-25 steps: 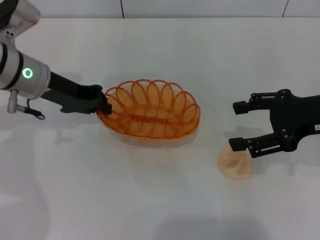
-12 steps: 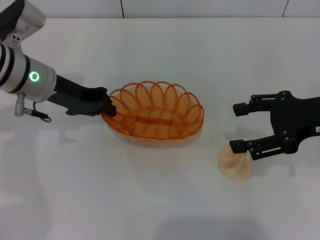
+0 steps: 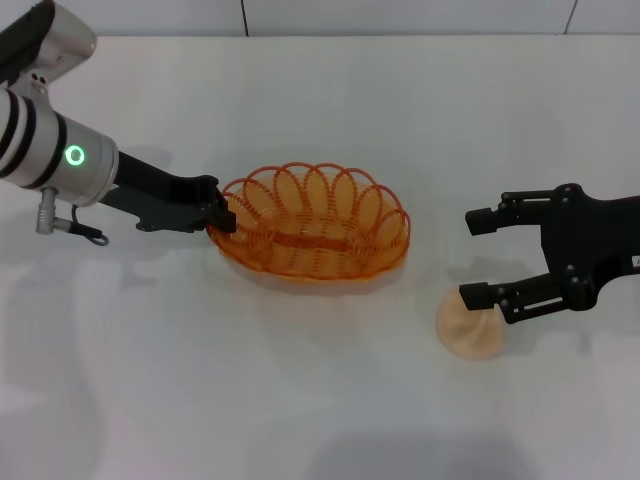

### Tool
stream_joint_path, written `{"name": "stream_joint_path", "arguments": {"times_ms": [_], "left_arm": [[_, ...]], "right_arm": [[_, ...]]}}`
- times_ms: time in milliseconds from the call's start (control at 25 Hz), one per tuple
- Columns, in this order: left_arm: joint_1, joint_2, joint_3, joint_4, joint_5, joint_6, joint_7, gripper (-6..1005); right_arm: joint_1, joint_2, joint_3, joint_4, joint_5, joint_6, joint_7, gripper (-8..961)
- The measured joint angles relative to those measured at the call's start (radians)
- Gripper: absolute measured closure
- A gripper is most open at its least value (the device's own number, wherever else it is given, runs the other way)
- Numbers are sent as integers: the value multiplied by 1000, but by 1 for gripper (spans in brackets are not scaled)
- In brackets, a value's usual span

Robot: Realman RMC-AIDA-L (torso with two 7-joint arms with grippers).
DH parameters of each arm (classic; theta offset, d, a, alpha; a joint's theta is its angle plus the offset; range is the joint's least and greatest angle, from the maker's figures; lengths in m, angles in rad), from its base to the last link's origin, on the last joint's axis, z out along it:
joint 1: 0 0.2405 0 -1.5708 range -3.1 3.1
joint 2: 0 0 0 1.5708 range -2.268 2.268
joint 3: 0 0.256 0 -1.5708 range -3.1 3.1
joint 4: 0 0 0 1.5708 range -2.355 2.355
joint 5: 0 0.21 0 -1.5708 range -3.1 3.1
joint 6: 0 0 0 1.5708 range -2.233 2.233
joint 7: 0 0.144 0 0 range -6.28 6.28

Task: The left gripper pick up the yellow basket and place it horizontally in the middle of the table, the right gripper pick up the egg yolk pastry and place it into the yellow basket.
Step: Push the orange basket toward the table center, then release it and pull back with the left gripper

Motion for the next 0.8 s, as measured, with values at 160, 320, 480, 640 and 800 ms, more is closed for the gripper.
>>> {"name": "stream_joint_path", "arguments": {"times_ms": [160,320,480,640,800], "left_arm": [[-1,0,0,-15,-1,-9,2,916],[-2,-2,0,-21,-1,-14,6,916],[-2,-3,0,-22,-1,-15,7,915],[1,-4,0,-22,-1,-17,7,915],[4,-7,0,-22,-1,-19,6,916]], "right_arm": [[0,0,0,-1,0,-2,-1,97],[-2,0,0,-1,0,-3,-1,97],[-4,0,0,-3,0,-6,-1,97],[-5,0,0,-4,0,-11,-2,97],[-5,0,0,-3,0,-13,-2,97]]}}
